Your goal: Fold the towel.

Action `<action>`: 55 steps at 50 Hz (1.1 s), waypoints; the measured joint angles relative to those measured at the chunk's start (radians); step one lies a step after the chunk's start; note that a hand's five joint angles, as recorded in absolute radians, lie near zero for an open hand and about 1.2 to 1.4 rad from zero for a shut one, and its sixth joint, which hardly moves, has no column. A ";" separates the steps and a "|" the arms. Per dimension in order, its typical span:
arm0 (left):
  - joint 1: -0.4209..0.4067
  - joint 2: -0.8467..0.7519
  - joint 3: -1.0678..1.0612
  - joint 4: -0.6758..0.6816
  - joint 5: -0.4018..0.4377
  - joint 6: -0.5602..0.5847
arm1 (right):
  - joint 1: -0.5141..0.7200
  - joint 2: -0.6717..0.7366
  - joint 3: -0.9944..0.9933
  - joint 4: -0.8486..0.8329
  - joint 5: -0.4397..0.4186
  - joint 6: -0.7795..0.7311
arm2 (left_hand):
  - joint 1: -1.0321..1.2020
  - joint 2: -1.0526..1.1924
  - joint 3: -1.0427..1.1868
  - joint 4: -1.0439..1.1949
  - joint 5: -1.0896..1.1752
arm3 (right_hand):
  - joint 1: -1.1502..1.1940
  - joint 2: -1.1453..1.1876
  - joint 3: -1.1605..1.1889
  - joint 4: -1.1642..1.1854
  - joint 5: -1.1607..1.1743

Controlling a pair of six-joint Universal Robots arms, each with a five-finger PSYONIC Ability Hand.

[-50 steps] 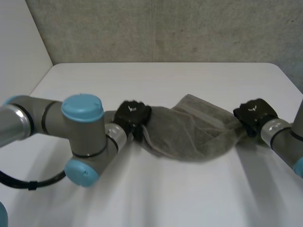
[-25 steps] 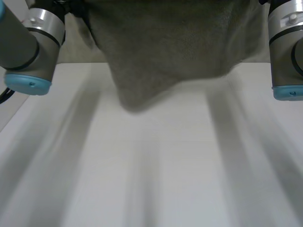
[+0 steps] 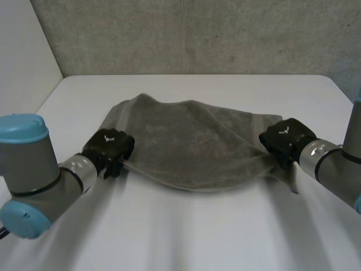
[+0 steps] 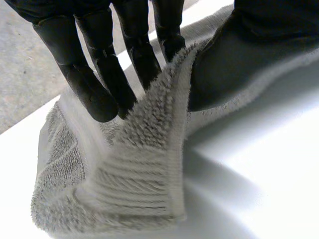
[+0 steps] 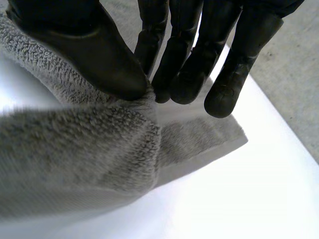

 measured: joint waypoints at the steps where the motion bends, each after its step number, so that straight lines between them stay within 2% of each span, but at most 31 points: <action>1: -0.001 0.010 -0.017 0.001 -0.001 0.012 | -0.005 -0.003 0.012 -0.001 -0.002 -0.005 | 0.000 0.000 0.000 0.000 0.000 | 0.000 0.000 0.000 0.000 0.000; 9: 0.000 0.046 -0.063 0.030 -0.005 0.035 | -0.014 -0.017 0.079 -0.016 -0.005 -0.016 | 0.000 0.000 0.000 0.000 0.000 | 0.000 0.000 0.000 0.000 0.000; 10: 0.002 0.046 -0.063 0.035 -0.006 0.034 | -0.013 -0.016 0.087 -0.021 -0.005 -0.015 | 0.000 0.000 0.000 0.000 0.000 | -0.091 -0.073 -0.072 -0.075 -0.079; 12: 0.005 0.042 -0.059 0.042 -0.007 0.031 | -0.012 -0.013 0.106 -0.041 -0.008 -0.013 | 0.000 0.000 0.000 0.000 0.000 | -0.436 -0.438 -0.430 -0.430 -0.445; 14: 0.007 0.037 -0.054 0.047 -0.008 0.028 | -0.010 -0.009 0.124 -0.065 -0.013 -0.011 | 0.000 0.000 0.000 0.000 0.000 | -0.638 -0.633 -0.638 -0.631 -0.640; 21: 0.008 0.008 -0.022 0.049 -0.011 0.018 | -0.011 -0.012 0.207 -0.162 -0.064 -0.009 | 0.000 0.000 0.000 0.000 0.000 | -0.847 -0.828 -0.849 -0.845 -0.882; 30: 0.001 -0.005 0.025 0.047 -0.011 0.012 | -0.067 -0.120 0.339 -0.200 -0.182 -0.013 | 0.000 0.000 0.000 0.000 0.000 | -0.859 -0.831 -0.856 -0.851 -0.884; 35: -0.006 -0.012 0.064 0.044 -0.013 -0.012 | -0.121 -0.210 0.412 -0.199 -0.211 -0.014 | 0.000 0.000 0.000 0.000 0.000 | -0.820 -0.820 -0.831 -0.833 -0.816; 43: -0.009 -0.025 0.122 0.038 -0.016 -0.115 | -0.205 -0.343 0.525 -0.184 -0.248 -0.020 | 0.000 0.000 0.000 0.000 0.000 | -0.551 -0.538 -0.554 -0.552 -0.551; 49: -0.009 -0.037 0.129 0.037 -0.015 -0.158 | -0.245 -0.394 0.601 -0.147 -0.297 -0.037 | 0.000 0.000 0.000 0.000 0.000 | -0.581 -0.557 -0.583 -0.573 -0.583; 55: -0.009 -0.042 0.123 0.037 -0.015 -0.160 | -0.283 -0.390 0.660 -0.135 -0.348 -0.067 | 0.000 0.000 0.000 0.000 0.000 | -0.717 -0.684 -0.714 -0.720 -0.745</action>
